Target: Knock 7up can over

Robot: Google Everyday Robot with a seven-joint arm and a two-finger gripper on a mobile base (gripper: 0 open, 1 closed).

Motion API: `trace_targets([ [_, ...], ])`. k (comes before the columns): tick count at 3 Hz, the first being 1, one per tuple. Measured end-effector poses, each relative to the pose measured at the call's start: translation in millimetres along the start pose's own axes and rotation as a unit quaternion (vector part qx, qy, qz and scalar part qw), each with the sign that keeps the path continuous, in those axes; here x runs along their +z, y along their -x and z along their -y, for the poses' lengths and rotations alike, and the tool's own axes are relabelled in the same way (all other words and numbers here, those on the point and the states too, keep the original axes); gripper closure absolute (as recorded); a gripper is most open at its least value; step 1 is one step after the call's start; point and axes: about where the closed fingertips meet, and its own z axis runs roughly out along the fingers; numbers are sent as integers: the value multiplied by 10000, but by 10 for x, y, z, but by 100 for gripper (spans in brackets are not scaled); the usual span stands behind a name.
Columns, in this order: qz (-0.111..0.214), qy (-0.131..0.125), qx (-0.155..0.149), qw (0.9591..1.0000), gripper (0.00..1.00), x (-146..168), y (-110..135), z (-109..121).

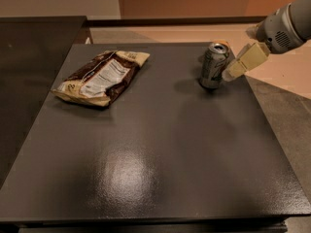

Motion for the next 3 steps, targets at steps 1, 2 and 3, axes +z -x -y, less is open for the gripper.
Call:
trace_targets([
  [1, 111, 26, 60, 9999, 0, 143, -7, 64],
  [2, 236, 32, 95, 9997, 0, 258, 13, 123],
  [3, 373, 83, 149, 9992, 0, 385, 39, 161],
])
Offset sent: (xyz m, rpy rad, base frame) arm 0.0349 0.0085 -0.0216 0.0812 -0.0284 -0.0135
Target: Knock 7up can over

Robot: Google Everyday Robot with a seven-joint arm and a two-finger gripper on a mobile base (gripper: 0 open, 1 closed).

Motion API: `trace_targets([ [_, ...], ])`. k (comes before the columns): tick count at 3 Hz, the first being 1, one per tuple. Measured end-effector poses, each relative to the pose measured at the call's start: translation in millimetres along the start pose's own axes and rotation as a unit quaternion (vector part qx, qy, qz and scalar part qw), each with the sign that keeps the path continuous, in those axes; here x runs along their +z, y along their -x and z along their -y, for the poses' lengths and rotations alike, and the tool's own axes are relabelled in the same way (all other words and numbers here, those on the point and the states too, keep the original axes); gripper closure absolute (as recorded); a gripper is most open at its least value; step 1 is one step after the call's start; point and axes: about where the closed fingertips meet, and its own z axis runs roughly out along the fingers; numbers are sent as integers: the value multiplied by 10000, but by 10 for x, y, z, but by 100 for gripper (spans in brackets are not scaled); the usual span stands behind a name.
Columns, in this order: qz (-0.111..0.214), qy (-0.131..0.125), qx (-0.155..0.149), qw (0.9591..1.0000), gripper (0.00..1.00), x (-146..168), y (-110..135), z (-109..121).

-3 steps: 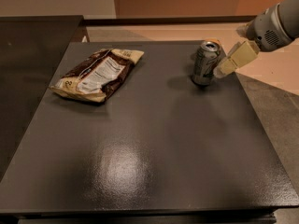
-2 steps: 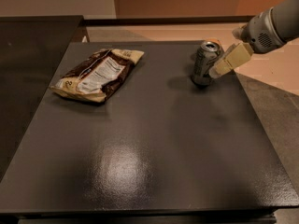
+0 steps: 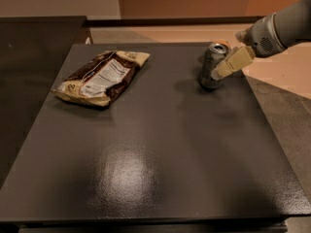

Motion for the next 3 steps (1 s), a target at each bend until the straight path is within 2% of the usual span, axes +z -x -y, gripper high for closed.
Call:
trace_targets([
  [1, 106, 87, 67, 9999, 0, 102, -7, 5],
  [2, 190, 169, 90, 9996, 18, 179, 4, -15],
  [3, 249, 235, 89, 9994, 41, 217, 5, -53],
])
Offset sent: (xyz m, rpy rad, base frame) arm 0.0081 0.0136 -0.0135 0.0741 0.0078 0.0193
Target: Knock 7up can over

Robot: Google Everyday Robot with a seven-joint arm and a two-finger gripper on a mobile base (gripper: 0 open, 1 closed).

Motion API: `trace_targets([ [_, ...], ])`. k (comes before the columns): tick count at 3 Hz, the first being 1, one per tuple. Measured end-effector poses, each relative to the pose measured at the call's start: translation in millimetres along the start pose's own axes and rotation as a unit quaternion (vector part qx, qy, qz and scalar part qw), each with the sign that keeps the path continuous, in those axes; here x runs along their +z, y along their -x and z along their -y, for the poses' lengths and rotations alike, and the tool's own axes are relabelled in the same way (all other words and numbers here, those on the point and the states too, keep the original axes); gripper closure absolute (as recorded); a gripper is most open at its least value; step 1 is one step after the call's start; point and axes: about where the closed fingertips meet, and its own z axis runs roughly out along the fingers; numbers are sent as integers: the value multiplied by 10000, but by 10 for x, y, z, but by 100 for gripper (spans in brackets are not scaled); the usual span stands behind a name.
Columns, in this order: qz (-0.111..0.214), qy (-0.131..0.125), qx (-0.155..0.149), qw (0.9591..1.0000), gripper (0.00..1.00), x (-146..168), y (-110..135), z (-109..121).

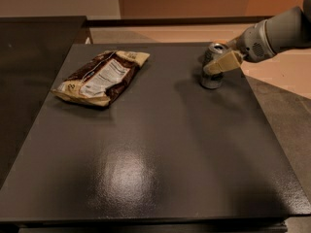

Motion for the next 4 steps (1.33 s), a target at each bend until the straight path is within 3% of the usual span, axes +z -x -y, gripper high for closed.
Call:
trace_targets([
  [2, 2, 199, -67, 9998, 87, -71, 55, -125],
  [3, -441, 398, -86, 9982, 100, -135, 126, -155],
  [4, -1186, 810, -375, 9889, 100, -107, 177, -320],
])
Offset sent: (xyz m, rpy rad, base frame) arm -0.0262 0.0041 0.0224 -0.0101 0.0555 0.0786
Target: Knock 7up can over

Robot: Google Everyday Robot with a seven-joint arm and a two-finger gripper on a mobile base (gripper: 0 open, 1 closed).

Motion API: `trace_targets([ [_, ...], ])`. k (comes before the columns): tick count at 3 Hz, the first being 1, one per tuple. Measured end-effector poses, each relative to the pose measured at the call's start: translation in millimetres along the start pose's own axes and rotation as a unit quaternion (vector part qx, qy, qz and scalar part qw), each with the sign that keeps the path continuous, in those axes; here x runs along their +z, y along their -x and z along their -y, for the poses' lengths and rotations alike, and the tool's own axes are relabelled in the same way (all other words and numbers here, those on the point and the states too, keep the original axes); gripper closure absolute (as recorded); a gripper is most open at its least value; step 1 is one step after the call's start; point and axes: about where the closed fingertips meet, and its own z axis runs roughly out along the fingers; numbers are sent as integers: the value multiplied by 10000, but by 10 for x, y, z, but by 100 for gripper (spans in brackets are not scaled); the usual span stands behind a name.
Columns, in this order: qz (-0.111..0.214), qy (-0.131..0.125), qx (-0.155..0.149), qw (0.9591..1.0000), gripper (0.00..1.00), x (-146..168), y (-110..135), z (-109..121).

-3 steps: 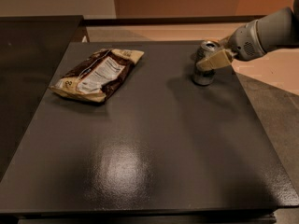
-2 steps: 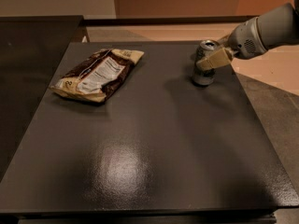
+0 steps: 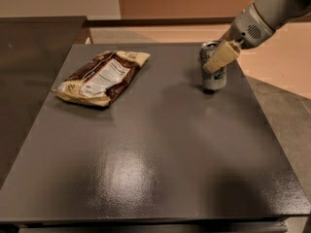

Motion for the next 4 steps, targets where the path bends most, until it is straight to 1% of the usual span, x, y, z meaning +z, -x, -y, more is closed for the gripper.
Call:
trace_targets([
  [1, -754, 475, -412, 9952, 100, 44, -17, -295],
  [2, -1255, 681, -790, 9866, 100, 83, -35, -537],
  [3, -1718, 749, -1167, 9753, 100, 149, -45, -752],
  [4, -2141, 750, -1485, 9625, 100, 234, -28, -914],
])
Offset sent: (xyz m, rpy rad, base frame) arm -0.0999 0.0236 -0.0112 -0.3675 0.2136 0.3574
